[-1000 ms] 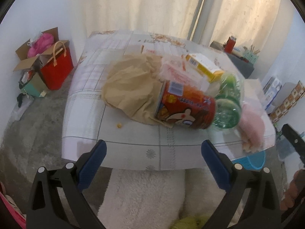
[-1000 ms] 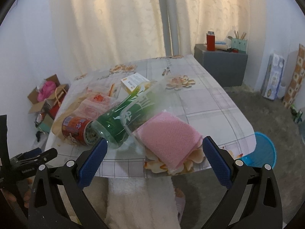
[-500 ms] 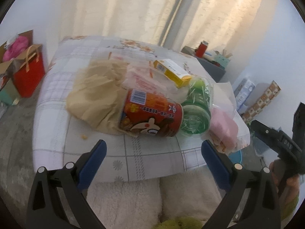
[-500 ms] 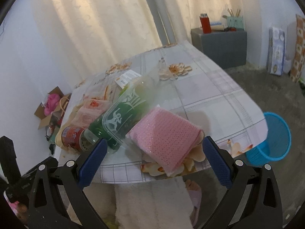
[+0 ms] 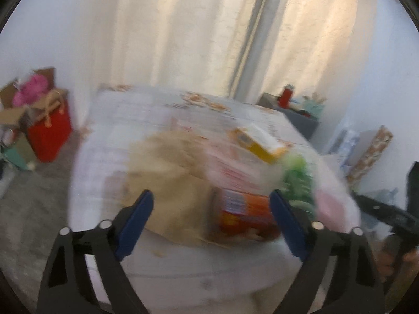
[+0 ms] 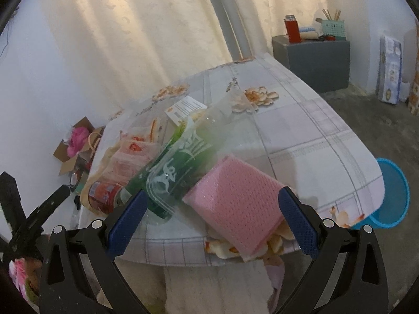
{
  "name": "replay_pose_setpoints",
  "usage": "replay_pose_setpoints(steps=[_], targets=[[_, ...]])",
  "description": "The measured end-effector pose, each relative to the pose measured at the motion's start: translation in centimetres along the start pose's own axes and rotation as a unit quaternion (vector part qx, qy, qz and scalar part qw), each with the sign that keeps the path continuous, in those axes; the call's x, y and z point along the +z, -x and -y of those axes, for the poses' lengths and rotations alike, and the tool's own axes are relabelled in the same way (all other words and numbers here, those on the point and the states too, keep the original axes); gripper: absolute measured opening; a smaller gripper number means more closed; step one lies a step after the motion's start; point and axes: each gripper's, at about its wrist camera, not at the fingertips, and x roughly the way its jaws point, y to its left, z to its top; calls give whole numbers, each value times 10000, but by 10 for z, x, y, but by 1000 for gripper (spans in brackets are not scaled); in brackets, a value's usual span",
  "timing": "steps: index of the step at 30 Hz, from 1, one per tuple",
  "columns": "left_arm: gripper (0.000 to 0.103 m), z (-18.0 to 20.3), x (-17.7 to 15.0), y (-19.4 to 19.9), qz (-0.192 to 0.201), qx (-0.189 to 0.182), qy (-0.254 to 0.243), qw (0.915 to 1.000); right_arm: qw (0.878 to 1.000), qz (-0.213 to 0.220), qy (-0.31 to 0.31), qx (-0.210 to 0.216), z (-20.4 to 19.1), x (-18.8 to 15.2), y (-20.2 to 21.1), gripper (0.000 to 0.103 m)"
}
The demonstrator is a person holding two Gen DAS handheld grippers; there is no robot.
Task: Collect trash
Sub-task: 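Reach the left tool to the crumpled brown paper bag and close on it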
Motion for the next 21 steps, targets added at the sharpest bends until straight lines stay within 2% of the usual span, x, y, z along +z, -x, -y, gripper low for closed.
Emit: replay_pose_setpoints(steps=[2, 4, 7, 11, 15, 17, 19, 20, 21], targets=[[77, -13, 6, -4, -37, 222, -101, 9997, 10000, -3, -14, 18, 0, 1, -2, 95], [75, -25, 7, -11, -190, 275, -250, 9991, 10000, -34, -33, 16, 1, 0, -3, 95], [75, -35, 5, -25, -540, 349, -939, 9935, 9999, -104, -52, -16, 3, 0, -6, 95], [75, -42, -5, -52, -975, 410, -2161, 9706, 9998, -161, -117, -33, 6, 1, -8, 95], [75, -59, 8, -74, -1301, -64, -2498, 9595, 9998, -190, -85, -74, 5, 3, -8, 95], [83, -61, 16, -81, -1389, -294, -2816, 9490, 9998, -189, -49, -104, 3, 4, -8, 95], [87, -61, 26, -90, -1506, -647, -3227, 9322, 9997, -200, -3, -158, 1, 4, -9, 95], [90, -59, 29, -91, -1533, -716, -3359, 9266, 9996, -209, 12, -194, 0, 4, -9, 95], [92, -57, 33, -96, -1619, -817, -3547, 9172, 9995, -217, 16, -218, 0, 5, -10, 95]])
